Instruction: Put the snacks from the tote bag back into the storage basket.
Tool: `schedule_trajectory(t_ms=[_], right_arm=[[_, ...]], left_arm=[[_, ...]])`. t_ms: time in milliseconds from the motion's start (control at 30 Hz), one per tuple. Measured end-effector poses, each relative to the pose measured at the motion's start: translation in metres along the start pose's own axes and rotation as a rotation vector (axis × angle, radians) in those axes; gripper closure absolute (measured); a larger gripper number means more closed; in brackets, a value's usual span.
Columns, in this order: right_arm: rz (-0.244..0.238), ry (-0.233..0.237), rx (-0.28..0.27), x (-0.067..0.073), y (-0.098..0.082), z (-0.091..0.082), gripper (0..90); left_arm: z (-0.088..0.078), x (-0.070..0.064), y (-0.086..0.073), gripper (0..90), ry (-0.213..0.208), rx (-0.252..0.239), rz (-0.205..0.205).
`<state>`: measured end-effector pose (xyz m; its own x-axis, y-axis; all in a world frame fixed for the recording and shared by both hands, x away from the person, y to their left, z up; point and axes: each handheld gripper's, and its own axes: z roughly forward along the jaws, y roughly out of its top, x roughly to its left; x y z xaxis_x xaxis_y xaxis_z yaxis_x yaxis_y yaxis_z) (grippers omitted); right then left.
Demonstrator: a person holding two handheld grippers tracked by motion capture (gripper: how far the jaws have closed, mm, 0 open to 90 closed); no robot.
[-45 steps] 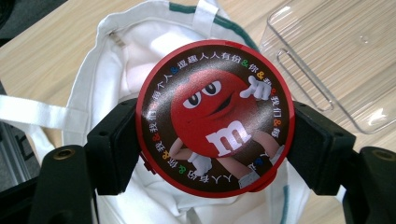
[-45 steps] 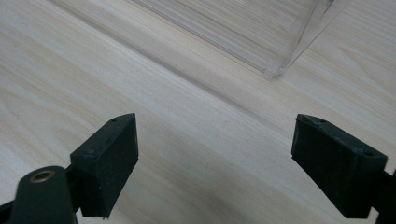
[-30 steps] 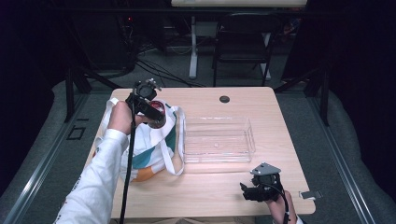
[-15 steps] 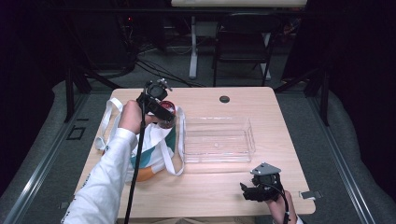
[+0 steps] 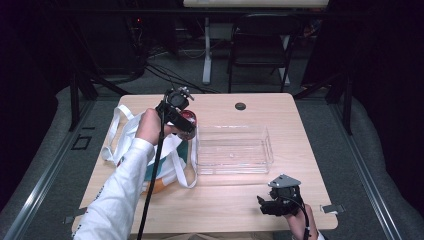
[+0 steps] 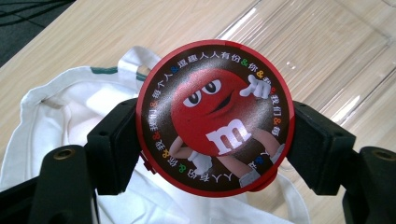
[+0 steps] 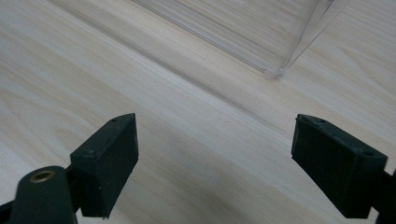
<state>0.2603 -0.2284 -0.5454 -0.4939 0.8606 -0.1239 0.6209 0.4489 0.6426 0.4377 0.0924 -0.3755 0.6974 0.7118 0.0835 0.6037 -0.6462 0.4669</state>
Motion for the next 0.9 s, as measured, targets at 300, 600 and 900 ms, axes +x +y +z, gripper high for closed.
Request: schedule_trajectory(t_ms=[300,600,900], right_arm=[[0.003,0.004,-0.004,0.0,0.0,0.001,14.3],[-0.001,0.004,0.0,0.0,0.0,0.0,14.3],[0.005,0.003,-0.006,0.001,0.0,0.001,14.3]], left_arm=[[0.005,-0.014,0.006,26.1,-0.029,-0.006,0.035],[0.01,-0.028,0.01,26.1,-0.056,-0.008,0.066],[0.012,-0.035,0.013,26.1,-0.068,0.002,0.091]])
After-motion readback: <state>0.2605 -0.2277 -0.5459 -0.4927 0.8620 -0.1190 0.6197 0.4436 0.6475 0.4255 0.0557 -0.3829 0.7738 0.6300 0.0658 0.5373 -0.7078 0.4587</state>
